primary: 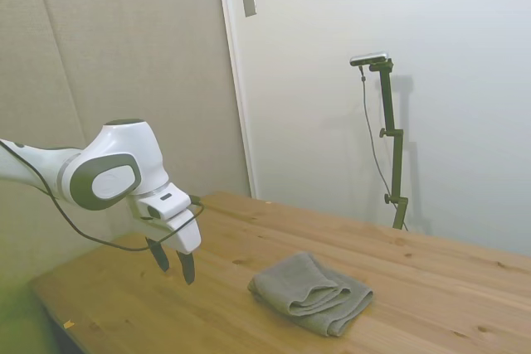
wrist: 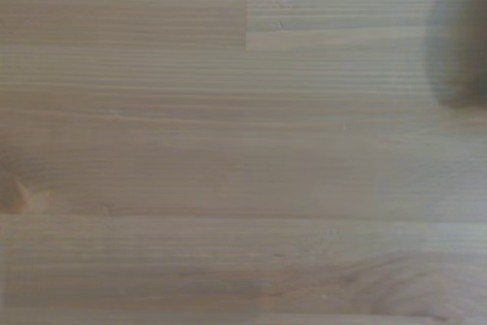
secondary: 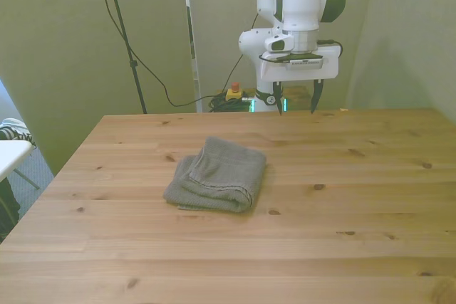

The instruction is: Unfold the towel

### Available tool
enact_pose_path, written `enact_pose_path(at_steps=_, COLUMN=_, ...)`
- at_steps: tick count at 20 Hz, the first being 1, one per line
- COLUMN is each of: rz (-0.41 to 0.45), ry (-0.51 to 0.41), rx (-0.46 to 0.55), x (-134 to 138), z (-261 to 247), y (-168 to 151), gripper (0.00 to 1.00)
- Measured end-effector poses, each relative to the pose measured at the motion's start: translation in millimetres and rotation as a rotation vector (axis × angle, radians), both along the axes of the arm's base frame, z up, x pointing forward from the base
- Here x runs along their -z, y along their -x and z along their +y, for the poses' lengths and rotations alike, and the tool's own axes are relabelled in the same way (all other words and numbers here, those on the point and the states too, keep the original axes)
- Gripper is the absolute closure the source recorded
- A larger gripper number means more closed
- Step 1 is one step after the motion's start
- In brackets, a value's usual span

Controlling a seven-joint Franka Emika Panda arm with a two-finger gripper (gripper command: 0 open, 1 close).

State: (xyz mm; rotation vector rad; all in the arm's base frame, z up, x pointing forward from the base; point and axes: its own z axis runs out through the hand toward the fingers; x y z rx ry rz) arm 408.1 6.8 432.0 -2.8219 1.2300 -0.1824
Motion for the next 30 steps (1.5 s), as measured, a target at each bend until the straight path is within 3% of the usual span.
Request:
enact_pose_path(at_steps=5, rz=-0.007, ry=-0.019, rx=0.041, x=-2, z=-30, y=-3, gripper=0.0)
enact_pose_path(at_steps=11, rz=-0.056, ry=-0.03, rx=0.16, x=-17, z=-151, y=-9, gripper=0.0)
enact_pose_path(at_steps=19, rz=-0.112, ry=-0.207, rx=0.233, x=8, z=-282, y=-22, gripper=0.0)
enact_pose_path(at_steps=24, rz=-0.135, ry=-0.374, rx=0.217, x=40, z=-312, y=-31, gripper=0.0)
enact_pose_path(at_steps=29, rz=-0.162, ry=-0.496, rx=0.153, x=60, z=-312, y=-42, gripper=0.0)
enact_pose_path(at_steps=30, rz=-0.163, ry=-0.501, rx=0.144, x=63, z=-311, y=-44, gripper=1.0)
